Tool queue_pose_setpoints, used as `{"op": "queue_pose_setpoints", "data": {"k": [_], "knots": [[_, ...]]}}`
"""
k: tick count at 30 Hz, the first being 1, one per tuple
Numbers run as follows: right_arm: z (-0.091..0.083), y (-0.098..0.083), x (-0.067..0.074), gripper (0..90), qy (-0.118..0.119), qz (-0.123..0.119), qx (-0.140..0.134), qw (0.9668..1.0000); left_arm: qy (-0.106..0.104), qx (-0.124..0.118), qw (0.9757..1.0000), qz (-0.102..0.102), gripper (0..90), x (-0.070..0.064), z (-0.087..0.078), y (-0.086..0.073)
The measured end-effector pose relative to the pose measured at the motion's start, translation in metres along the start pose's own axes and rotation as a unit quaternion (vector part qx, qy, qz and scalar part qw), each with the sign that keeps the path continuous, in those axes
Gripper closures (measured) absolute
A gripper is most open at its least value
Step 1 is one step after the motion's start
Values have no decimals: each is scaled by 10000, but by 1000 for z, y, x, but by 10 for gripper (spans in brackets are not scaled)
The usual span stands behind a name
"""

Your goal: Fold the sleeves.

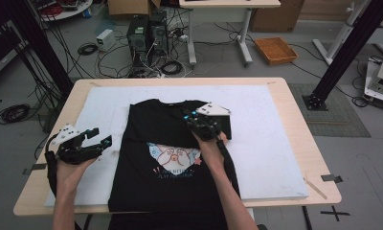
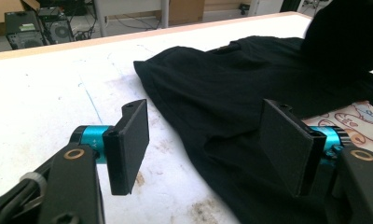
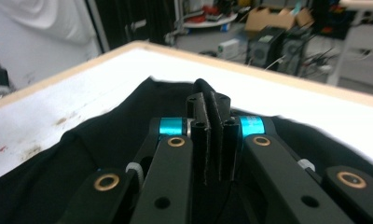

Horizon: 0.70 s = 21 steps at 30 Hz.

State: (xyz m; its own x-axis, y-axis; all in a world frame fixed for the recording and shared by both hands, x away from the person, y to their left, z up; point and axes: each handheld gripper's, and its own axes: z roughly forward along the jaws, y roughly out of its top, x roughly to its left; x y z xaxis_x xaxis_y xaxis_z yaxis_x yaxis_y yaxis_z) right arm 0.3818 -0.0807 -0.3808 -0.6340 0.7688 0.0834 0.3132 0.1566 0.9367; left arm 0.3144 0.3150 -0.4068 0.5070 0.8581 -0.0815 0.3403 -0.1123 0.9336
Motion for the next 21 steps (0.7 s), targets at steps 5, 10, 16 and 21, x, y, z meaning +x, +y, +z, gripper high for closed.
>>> {"op": "queue_pose_setpoints", "data": {"k": [5,10,16,21], "knots": [[42,-12,21,874,236,-39,495,9985,43,-5,10000,-32,338,3,-2,-1],[59,-16,33,873,323,-139,694,9970,67,-20,10000,-47,338,4,-4,-1],[71,-21,50,873,561,-227,770,9952,79,-6,10000,-39,338,4,-3,-1],[83,-24,58,869,600,-234,885,9940,77,5,10000,-30,338,3,-3,-1]]}}
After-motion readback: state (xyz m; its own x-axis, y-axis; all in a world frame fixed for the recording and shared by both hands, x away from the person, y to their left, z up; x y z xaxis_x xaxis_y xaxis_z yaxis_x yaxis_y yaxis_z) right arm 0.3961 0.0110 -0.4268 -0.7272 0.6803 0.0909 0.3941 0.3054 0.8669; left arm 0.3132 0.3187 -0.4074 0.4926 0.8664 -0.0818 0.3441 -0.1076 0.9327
